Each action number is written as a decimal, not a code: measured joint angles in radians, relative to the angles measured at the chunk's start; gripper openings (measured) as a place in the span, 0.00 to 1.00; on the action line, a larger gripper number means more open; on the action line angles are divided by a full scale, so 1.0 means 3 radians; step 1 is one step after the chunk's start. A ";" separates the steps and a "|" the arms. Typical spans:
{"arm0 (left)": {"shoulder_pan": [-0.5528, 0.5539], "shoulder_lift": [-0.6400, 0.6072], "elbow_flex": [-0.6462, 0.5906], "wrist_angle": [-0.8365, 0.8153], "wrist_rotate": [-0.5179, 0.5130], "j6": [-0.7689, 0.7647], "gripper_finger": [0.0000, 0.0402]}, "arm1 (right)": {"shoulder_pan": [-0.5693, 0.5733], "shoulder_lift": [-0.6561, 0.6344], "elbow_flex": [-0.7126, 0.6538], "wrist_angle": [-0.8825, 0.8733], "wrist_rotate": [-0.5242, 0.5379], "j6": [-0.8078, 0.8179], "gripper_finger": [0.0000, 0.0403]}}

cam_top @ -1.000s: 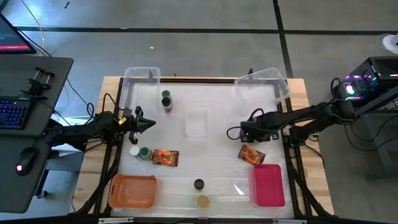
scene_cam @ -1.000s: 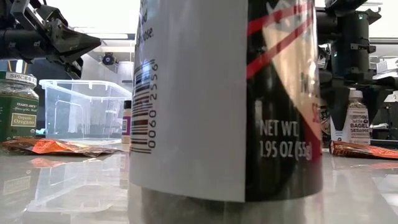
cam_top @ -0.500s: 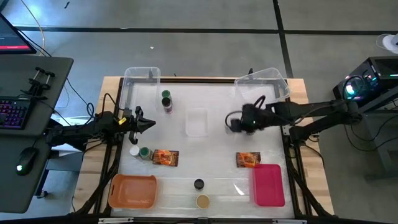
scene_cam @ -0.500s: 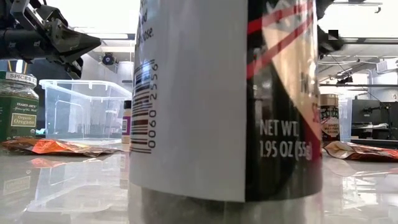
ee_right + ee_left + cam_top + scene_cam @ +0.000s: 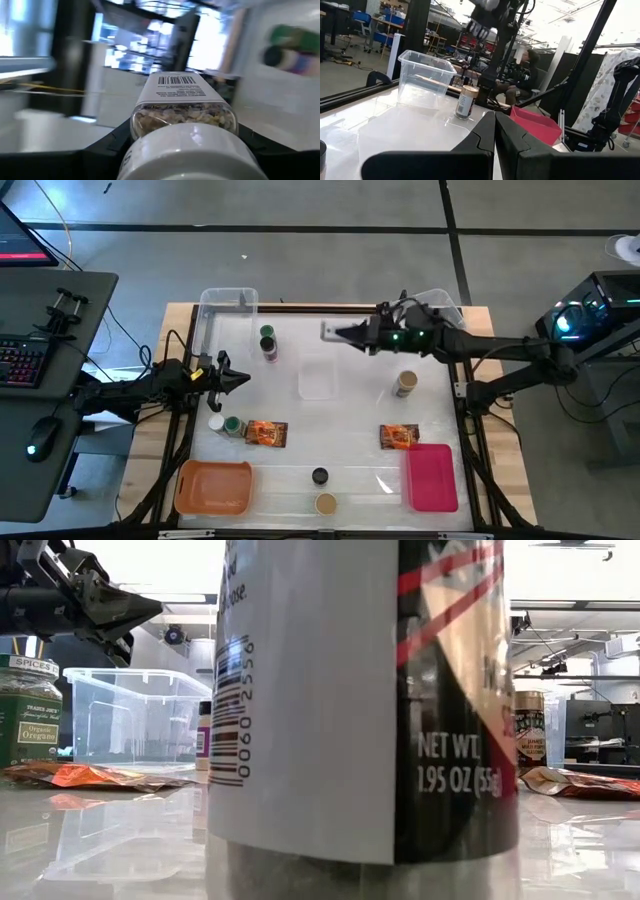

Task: Sort spices by type
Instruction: Put the right white seasoning bottle into the right large transparent bin

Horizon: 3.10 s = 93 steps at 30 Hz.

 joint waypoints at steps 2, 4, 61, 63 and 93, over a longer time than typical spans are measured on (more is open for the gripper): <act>0.0001 0.0000 -0.0001 0.0000 0.0000 0.0001 0.00 | -0.0032 -0.0005 0.0001 0.0063 -0.0054 0.0000 0.48; -0.0001 0.0000 0.0000 -0.0001 0.0000 0.0001 0.00 | -0.0042 -0.0008 0.0001 0.0062 -0.0098 -0.0080 0.48; 0.0000 0.0000 0.0000 0.0001 0.0005 0.0000 0.00 | -0.0416 -0.0378 0.1044 -0.3074 0.1668 -0.1025 0.48; 0.0001 0.0000 0.0000 0.0001 0.0004 0.0001 0.00 | -0.0758 -0.0351 0.1044 -0.3404 0.1514 -0.1047 0.48; 0.0000 0.0000 -0.0001 -0.0003 0.0004 0.0000 0.00 | -0.2695 0.1493 0.1044 -0.4612 0.0329 -0.3600 0.48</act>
